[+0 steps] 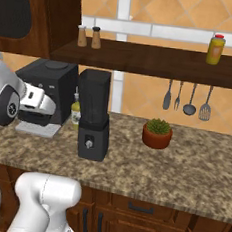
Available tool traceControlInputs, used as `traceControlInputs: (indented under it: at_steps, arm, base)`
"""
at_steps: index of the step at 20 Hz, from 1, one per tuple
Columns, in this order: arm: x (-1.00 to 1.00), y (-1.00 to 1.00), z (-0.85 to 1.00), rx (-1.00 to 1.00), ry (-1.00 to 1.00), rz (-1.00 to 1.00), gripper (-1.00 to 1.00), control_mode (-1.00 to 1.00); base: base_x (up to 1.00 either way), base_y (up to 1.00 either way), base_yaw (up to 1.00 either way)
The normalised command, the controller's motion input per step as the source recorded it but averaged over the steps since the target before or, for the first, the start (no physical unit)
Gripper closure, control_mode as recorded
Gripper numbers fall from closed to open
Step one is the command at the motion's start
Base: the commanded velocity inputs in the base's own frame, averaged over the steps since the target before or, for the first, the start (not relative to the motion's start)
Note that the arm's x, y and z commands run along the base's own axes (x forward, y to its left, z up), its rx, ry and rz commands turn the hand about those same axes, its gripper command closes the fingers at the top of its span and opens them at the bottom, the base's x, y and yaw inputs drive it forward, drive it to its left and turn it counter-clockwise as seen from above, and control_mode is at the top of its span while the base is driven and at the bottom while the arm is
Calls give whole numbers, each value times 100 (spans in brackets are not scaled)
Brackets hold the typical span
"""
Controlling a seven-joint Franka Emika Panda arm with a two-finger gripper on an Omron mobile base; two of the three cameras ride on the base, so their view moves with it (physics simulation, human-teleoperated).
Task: Close the lid blender by securely placing the lid on top.
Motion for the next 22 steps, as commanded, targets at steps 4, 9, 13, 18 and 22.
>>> traceControlInputs:
  at_steps: [4, 9, 13, 18, 22]
  arm:
    - [-6, 0, 100, 0, -6, 0, 100, -100]
    - [0, -6, 94, 0, 0, -3, 100, -100]
    - [3, -33, 60, 0, 7, -11, 100, -100]
    - [15, -44, 18, 0, 11, -11, 100, -100]
    - [36, -42, 0, 0, 9, -2, 100, -100]
  base:
    - [0, 0, 0]
    - [0, 0, 0]
    - [0, 0, 0]
    - [0, 0, 0]
    - [0, 0, 0]
